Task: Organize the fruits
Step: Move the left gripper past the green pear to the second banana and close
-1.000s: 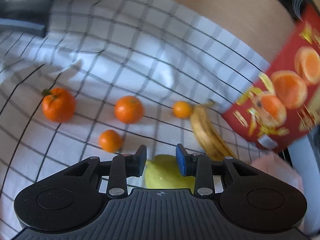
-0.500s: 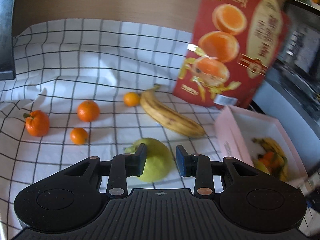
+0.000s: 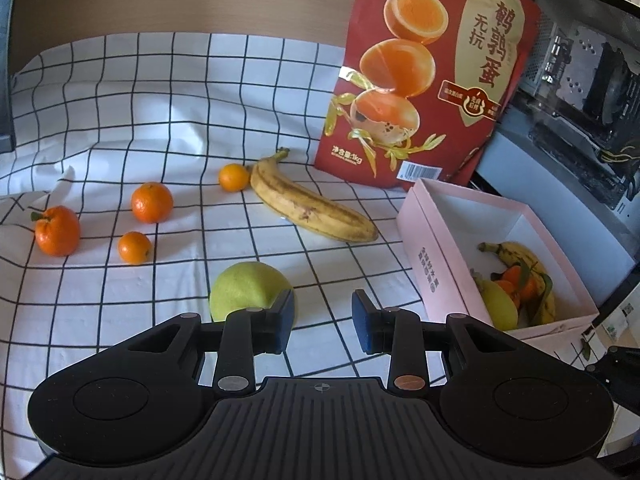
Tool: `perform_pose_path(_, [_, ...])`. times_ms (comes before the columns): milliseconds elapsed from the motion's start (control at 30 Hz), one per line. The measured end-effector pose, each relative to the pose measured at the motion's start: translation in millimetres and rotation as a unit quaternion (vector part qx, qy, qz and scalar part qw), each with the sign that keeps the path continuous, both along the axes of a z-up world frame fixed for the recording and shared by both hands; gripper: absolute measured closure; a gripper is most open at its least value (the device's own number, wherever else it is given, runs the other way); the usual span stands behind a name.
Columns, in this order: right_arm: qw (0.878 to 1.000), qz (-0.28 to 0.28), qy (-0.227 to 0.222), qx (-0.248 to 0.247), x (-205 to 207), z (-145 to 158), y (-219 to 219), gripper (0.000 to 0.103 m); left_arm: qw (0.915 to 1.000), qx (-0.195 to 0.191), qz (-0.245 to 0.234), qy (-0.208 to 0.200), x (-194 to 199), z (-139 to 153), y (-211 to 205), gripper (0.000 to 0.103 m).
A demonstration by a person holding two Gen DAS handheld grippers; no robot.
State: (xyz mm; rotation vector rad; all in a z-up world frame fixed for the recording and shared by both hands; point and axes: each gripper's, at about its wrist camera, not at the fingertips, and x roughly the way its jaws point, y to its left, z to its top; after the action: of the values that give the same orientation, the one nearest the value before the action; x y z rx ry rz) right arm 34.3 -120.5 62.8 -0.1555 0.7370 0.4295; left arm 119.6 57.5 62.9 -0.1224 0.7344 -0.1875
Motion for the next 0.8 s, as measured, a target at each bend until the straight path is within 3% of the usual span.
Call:
perform_pose_path(300, [1.000, 0.010, 0.004, -0.005, -3, -3, 3, 0.047, 0.9996, -0.022, 0.016, 0.001, -11, 2, 17, 0.067])
perform_pose_path(500, [1.000, 0.025, -0.001, -0.011, -6, -5, 12, 0.047, 0.9940, -0.059, 0.090, -0.022, -17, 15, 54, 0.067])
perform_pose_path(800, [0.999, 0.036, -0.001, -0.010, -6, -7, 20, 0.047, 0.9853, -0.056, 0.161, -0.003, -6, 12, 98, 0.067])
